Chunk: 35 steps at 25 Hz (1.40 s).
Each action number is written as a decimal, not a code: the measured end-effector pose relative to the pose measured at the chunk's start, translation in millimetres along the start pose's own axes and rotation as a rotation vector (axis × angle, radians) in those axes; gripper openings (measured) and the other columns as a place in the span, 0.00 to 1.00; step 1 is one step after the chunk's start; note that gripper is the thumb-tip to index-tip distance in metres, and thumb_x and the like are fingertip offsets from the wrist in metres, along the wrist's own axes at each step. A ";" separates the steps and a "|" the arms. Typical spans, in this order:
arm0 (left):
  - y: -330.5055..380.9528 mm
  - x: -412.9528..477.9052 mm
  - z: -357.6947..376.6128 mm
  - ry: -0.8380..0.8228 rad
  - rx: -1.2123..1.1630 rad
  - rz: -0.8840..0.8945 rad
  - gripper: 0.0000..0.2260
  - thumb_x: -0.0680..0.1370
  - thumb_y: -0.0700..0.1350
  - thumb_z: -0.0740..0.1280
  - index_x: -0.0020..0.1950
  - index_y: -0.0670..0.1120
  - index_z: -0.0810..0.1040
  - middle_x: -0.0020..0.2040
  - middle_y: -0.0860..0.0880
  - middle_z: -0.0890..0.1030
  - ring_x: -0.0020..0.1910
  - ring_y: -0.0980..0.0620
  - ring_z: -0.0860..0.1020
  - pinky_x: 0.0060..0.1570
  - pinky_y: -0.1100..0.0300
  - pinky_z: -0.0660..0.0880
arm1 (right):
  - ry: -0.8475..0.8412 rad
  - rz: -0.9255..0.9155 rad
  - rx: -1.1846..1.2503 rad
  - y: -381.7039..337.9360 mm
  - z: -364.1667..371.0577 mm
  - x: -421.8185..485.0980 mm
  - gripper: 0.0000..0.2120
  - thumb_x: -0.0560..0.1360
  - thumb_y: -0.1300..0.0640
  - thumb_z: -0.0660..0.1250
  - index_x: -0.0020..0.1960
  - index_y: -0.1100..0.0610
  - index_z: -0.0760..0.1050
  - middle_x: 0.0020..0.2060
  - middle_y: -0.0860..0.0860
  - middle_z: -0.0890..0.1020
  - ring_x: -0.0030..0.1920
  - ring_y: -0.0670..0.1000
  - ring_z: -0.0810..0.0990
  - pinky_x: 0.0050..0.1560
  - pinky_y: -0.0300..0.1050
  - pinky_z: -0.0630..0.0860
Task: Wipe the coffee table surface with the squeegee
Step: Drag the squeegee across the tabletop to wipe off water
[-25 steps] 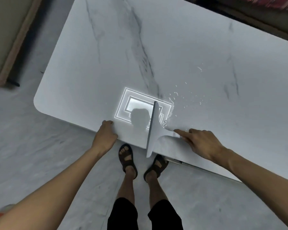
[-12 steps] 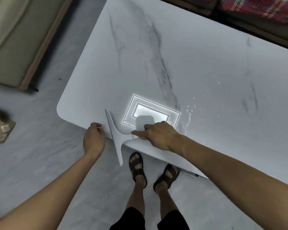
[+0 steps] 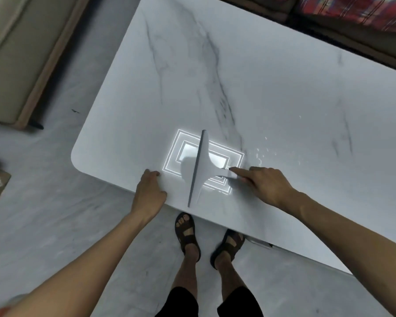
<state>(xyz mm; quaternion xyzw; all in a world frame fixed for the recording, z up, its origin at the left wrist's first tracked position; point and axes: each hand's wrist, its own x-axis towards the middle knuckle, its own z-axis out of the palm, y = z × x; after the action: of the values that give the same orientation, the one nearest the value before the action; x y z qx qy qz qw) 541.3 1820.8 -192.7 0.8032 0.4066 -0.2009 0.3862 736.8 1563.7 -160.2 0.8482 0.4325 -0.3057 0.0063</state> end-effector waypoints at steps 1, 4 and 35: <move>10.9 -1.5 7.8 -0.027 0.007 0.019 0.25 0.72 0.35 0.64 0.69 0.44 0.66 0.62 0.46 0.70 0.59 0.47 0.73 0.53 0.55 0.73 | 0.007 0.072 0.002 22.0 1.6 -22.5 0.20 0.82 0.44 0.46 0.72 0.32 0.58 0.39 0.46 0.75 0.42 0.55 0.79 0.36 0.45 0.67; 37.5 -7.2 32.1 -0.097 0.041 0.072 0.25 0.71 0.35 0.64 0.68 0.43 0.67 0.60 0.47 0.67 0.57 0.45 0.73 0.56 0.50 0.75 | 0.027 0.275 0.025 76.4 7.5 -84.4 0.19 0.82 0.44 0.47 0.72 0.33 0.59 0.42 0.45 0.78 0.45 0.55 0.79 0.41 0.47 0.73; 137.1 -128.4 197.4 -0.120 0.132 -0.023 0.22 0.75 0.36 0.59 0.70 0.41 0.66 0.66 0.42 0.74 0.61 0.43 0.75 0.57 0.53 0.73 | 0.010 0.143 -0.070 216.0 43.4 -258.9 0.22 0.79 0.38 0.41 0.69 0.35 0.63 0.41 0.44 0.77 0.42 0.54 0.81 0.35 0.45 0.67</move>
<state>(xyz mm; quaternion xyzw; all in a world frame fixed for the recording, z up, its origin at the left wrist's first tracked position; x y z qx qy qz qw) 574.8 1551.3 -170.8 0.8088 0.3777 -0.2795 0.3536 760.2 1227.6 -114.5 0.8777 0.3813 -0.2847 0.0557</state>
